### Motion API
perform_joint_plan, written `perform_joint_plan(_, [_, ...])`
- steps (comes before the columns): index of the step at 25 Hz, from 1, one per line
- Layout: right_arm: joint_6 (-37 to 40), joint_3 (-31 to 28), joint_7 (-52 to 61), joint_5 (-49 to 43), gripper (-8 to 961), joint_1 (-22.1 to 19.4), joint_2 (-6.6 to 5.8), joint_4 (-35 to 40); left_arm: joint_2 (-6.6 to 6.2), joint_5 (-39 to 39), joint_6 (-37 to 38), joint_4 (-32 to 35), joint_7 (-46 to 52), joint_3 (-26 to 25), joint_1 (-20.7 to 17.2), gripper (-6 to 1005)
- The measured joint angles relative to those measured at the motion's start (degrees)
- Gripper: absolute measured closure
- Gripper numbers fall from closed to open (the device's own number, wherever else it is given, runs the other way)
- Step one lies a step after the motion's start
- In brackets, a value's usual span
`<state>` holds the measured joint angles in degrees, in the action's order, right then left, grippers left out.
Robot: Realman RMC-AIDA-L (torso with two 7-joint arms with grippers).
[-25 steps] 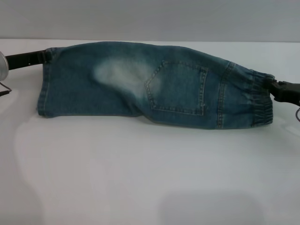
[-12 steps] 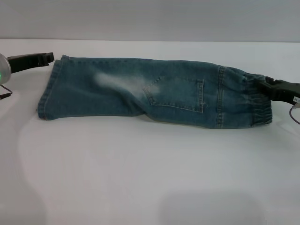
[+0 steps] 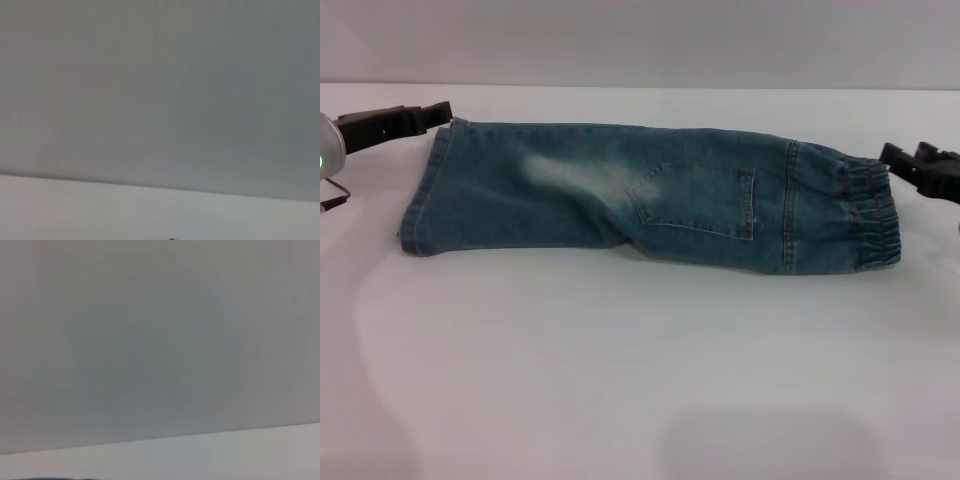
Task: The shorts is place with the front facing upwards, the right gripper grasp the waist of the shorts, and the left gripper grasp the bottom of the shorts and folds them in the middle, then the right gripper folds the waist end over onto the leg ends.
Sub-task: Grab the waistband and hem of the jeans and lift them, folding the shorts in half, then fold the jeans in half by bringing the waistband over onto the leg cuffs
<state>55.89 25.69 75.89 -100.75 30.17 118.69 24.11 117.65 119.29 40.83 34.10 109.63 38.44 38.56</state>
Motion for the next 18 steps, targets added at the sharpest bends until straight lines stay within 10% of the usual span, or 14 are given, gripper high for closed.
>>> perform_joint_plan(9, [0.44,0.21,-4.66,8.15,383,-2.04,-0.02,1.92,-0.01,-14.65,8.59,0.10,-11.92,-0.03,-2.33,197])
perform_joint_plan(18, [5.18,-0.26,-14.51,19.30,383,-3.65,0.05,1.92,0.16,-31.92,20.86,-1.03,-26.43,-0.03,-6.00,197])
